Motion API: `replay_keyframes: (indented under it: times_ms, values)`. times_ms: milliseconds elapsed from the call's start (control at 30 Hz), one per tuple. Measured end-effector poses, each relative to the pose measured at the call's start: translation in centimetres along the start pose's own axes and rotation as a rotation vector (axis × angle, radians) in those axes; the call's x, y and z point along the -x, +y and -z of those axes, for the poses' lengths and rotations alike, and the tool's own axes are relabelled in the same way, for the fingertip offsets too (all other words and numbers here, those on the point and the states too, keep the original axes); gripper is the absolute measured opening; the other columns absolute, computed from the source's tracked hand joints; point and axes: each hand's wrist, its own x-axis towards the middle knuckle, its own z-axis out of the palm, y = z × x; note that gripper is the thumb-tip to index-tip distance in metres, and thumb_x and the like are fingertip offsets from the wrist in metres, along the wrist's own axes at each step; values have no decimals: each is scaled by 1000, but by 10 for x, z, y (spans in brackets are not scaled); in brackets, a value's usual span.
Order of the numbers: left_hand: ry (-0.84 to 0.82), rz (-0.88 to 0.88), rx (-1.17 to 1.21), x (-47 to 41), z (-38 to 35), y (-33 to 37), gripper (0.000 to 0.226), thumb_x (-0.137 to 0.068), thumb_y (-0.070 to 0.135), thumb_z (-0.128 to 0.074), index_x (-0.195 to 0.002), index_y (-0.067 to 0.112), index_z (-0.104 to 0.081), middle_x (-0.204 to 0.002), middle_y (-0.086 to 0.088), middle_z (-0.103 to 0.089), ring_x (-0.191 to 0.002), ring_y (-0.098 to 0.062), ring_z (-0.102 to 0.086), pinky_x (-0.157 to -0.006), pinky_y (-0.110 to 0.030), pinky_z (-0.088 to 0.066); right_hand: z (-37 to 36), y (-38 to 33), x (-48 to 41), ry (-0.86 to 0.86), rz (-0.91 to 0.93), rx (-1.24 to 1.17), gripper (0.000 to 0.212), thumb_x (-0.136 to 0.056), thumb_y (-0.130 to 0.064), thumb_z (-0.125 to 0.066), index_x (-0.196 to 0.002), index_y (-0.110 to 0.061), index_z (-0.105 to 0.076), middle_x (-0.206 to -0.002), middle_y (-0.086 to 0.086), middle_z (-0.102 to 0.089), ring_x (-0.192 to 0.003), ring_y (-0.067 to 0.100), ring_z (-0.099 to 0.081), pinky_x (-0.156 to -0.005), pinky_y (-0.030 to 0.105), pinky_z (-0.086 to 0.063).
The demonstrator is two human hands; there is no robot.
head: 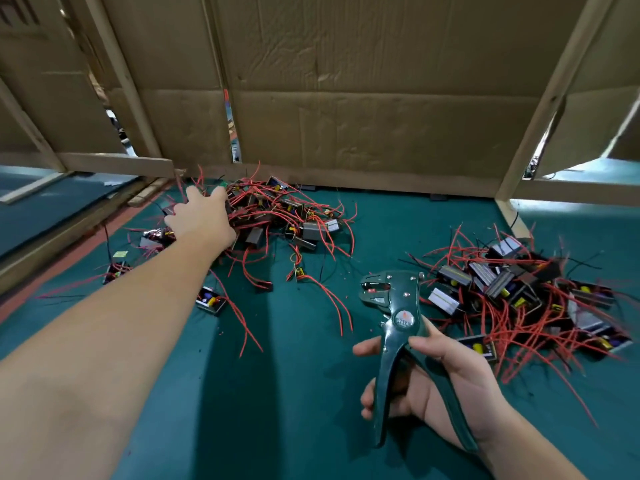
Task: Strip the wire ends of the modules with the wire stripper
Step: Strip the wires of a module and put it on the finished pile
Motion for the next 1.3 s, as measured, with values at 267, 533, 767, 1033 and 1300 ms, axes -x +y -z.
replay_keyframes:
  times_ms: [267, 533, 767, 1033, 1300]
  values:
    - [278, -146, 386, 23, 54, -15, 38, -74, 9, -68, -106, 25, -54, -116, -18, -43, -95, -41, -55, -86, -46, -49, 0, -2, 0, 54, 38, -1, 60, -46, -21, -84, -96, -14, -53, -107, 33, -60, -64, 48, -59, -65, 62, -48]
    - [-11, -441, 182, 51, 125, -29, 46, -62, 8, -77, -96, 33, -60, -95, -7, -61, -76, -22, -52, -67, -27, -40, -1, 2, 0, 31, 24, 16, 45, -56, -20, -72, -96, -14, -53, -106, 34, -60, -64, 48, -59, -67, 64, -47]
    - [-506, -362, -201, 57, 119, -10, 86, -70, 19, -82, -141, 38, -38, -142, -8, -43, -125, -28, -46, -102, -40, -41, -1, 1, 0, 19, 9, 25, 50, -57, -21, -70, -103, -14, -51, -108, 34, -59, -65, 48, -59, -68, 64, -47]
    - [-64, -361, -655, 46, 133, 44, 63, -75, 48, -75, -129, 29, -51, -127, -2, -56, -120, -30, -50, -99, -52, -35, 0, -1, 0, -2, 24, 1, 63, -45, -25, -85, -99, -14, -54, -106, 34, -59, -65, 48, -59, -67, 64, -48]
    - [-265, -771, -173, 46, 47, 105, 77, -86, 14, -53, -147, 44, -17, -153, -6, -27, -134, -35, -34, -106, -50, -37, 0, -1, -1, 6, 27, 23, 67, -44, -28, -85, -103, -15, -55, -106, 33, -60, -66, 48, -59, -70, 66, -45]
